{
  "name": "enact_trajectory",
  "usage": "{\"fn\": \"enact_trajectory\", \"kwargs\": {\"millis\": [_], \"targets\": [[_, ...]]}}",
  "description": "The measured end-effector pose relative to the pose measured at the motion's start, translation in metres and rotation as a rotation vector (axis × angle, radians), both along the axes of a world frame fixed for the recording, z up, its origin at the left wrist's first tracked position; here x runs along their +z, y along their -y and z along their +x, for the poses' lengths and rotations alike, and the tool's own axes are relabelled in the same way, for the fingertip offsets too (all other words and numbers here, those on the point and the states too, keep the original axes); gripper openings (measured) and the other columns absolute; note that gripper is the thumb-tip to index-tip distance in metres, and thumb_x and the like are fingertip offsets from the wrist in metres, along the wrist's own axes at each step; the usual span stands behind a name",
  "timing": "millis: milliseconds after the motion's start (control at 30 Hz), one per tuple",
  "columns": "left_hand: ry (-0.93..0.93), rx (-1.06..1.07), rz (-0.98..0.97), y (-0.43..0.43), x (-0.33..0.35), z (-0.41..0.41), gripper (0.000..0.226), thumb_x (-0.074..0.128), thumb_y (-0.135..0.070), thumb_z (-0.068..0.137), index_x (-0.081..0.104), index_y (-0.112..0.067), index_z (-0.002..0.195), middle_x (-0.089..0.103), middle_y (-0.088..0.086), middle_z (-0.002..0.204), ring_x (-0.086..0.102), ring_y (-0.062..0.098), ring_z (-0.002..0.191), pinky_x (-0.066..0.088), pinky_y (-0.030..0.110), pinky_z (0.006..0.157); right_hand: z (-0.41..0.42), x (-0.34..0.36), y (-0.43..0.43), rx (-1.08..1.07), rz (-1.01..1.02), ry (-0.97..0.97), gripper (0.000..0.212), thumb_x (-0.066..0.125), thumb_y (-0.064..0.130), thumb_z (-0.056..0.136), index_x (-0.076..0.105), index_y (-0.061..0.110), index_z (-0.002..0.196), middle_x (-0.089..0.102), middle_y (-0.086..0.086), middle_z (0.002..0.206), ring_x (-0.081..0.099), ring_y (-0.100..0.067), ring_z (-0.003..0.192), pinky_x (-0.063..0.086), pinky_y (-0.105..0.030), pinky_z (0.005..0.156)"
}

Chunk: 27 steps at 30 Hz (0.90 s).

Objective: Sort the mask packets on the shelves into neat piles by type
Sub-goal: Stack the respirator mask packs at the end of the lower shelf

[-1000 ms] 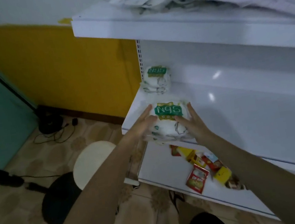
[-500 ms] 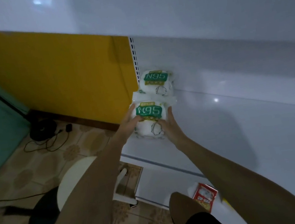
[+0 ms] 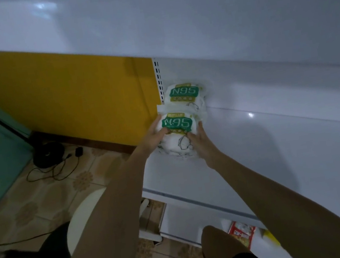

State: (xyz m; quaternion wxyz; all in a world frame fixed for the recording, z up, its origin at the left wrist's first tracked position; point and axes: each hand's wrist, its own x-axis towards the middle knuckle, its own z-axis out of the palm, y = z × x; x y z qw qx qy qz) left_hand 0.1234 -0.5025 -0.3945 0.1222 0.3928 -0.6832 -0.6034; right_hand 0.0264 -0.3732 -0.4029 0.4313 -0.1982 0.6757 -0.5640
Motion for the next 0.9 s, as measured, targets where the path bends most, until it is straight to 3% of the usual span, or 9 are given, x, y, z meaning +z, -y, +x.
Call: {"fn": "enact_trajectory", "kwargs": {"millis": [67,133,233,367,467,533,633,733,900], "targets": [[0.004,-0.024,0.002,-0.001,0.005,0.002,0.061,0.054,-0.026,0.094,0.023,-0.027,0.147,0.031,-0.008,0.145,0.032,0.013,0.133,0.030,0.021,0.100,-0.001,0.004,-0.006,0.008,0.023,0.001,0.065,0.040,0.028,0.099,0.000,0.027,0.150,0.028,0.000,0.150,0.037,-0.021,0.133,0.033,-0.036,0.109],[-0.014,-0.009,-0.009,-0.002,0.012,0.006,0.070,0.064,-0.032,0.086,0.028,-0.027,0.146,0.037,-0.008,0.143,0.038,0.014,0.129,0.032,0.028,0.107,0.000,0.011,-0.016,0.013,0.055,-0.022,0.065,0.043,0.037,0.097,0.006,0.030,0.149,0.029,0.000,0.151,0.035,-0.021,0.135,0.032,-0.036,0.108],[-0.050,0.081,-0.064,-0.014,0.023,0.017,0.065,0.063,-0.025,0.088,0.031,-0.020,0.145,0.039,-0.003,0.143,0.040,0.017,0.129,0.038,0.030,0.104,0.004,0.027,-0.035,-0.001,0.135,-0.104,0.069,0.045,0.043,0.095,0.006,0.028,0.150,0.018,-0.004,0.155,0.022,-0.022,0.141,0.023,-0.036,0.111],[0.046,0.029,-0.399,-0.045,0.047,0.047,0.060,0.057,-0.025,0.092,0.030,-0.012,0.145,0.035,0.007,0.147,0.033,0.021,0.133,0.031,0.027,0.103,0.024,0.052,-0.074,0.002,0.190,-0.285,0.072,0.046,0.045,0.094,0.006,0.026,0.150,0.009,-0.008,0.157,0.010,-0.023,0.144,0.013,-0.039,0.116],[0.020,-0.052,-0.624,-0.077,0.066,0.081,0.054,0.058,-0.024,0.092,0.040,-0.005,0.138,0.047,0.005,0.134,0.043,0.020,0.124,0.032,0.023,0.101,0.055,0.071,-0.116,0.040,0.195,-0.440,0.074,0.050,0.042,0.092,0.009,0.020,0.150,0.012,-0.008,0.157,0.010,-0.022,0.145,0.013,-0.039,0.118],[-0.001,-0.109,-0.688,-0.100,0.078,0.101,0.056,0.058,-0.031,0.089,0.044,-0.003,0.136,0.052,0.010,0.133,0.048,0.024,0.122,0.037,0.030,0.104,0.082,0.088,-0.145,0.087,0.192,-0.528,0.073,0.051,0.040,0.093,0.011,0.017,0.150,0.015,-0.009,0.156,0.012,-0.022,0.144,0.014,-0.040,0.118],[-0.007,-0.205,-0.780,-0.145,0.103,0.127,0.051,0.058,-0.025,0.090,0.045,-0.002,0.134,0.051,0.017,0.133,0.048,0.030,0.122,0.038,0.033,0.103,0.117,0.121,-0.189,0.162,0.130,-0.630,0.063,0.052,0.031,0.094,0.022,0.016,0.147,0.027,-0.008,0.151,0.026,-0.020,0.139,0.020,-0.025,0.113],[-0.090,-0.299,-0.840,-0.182,0.135,0.134,0.046,0.056,-0.020,0.092,0.045,-0.006,0.135,0.050,0.014,0.136,0.048,0.028,0.124,0.040,0.037,0.103,0.132,0.164,-0.225,0.205,0.085,-0.769,0.053,0.052,0.028,0.094,0.034,0.019,0.143,0.039,-0.004,0.143,0.038,-0.017,0.130,0.022,-0.006,0.094],[-0.194,-0.334,-0.961,-0.238,0.203,0.118,0.044,0.054,-0.021,0.093,0.046,-0.013,0.136,0.052,0.008,0.135,0.051,0.022,0.121,0.040,0.030,0.100,0.118,0.239,-0.280,0.223,0.023,-0.996,0.050,0.052,0.031,0.094,0.038,0.023,0.141,0.043,0.002,0.140,0.042,-0.009,0.124,0.022,-0.003,0.093]]}}
